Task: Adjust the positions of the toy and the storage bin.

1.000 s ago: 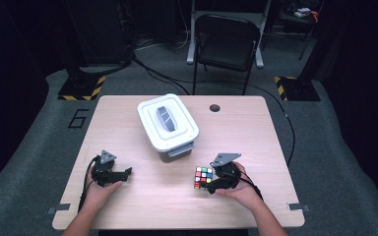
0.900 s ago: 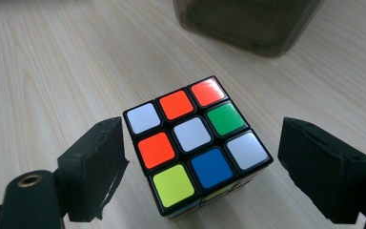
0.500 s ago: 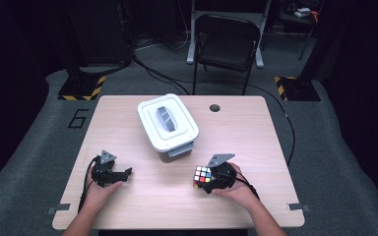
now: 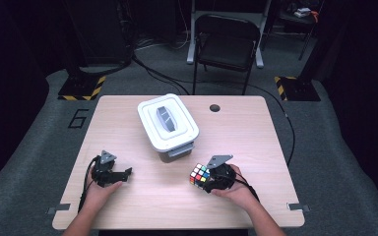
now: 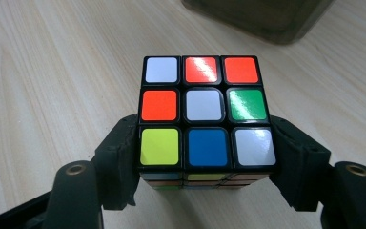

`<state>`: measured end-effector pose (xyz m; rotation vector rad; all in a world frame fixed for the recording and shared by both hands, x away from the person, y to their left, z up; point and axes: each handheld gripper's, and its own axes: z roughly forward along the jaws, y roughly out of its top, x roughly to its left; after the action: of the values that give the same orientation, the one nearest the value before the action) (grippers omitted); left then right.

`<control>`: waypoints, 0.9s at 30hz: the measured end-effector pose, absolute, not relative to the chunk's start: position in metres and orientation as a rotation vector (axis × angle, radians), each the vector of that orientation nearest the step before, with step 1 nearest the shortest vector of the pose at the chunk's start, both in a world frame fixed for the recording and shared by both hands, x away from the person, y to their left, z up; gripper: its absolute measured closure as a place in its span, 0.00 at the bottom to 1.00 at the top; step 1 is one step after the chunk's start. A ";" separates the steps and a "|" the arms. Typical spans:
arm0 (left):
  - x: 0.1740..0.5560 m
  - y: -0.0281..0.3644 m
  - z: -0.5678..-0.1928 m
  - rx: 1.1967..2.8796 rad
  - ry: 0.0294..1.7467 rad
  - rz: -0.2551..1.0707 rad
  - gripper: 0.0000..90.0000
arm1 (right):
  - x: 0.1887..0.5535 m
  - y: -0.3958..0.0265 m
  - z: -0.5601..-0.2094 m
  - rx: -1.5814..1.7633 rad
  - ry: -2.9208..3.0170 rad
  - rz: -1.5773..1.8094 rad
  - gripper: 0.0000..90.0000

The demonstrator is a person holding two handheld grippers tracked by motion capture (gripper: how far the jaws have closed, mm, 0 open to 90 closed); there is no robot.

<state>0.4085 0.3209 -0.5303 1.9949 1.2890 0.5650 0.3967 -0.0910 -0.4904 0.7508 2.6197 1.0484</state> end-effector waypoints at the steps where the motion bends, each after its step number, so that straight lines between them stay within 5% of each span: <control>1: 0.409 0.321 -0.530 1.995 1.289 0.565 0.15 | 0.396 -0.092 -0.490 0.753 2.622 1.047 0.37; 27: 0.409 0.320 -0.530 1.992 1.291 0.567 0.15 | 0.354 -0.111 -0.486 0.841 2.632 0.974 0.37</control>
<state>0.4093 0.3195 -0.5304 1.9915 1.2905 0.5673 0.3537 -0.1114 -0.4858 0.8406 2.6318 0.9742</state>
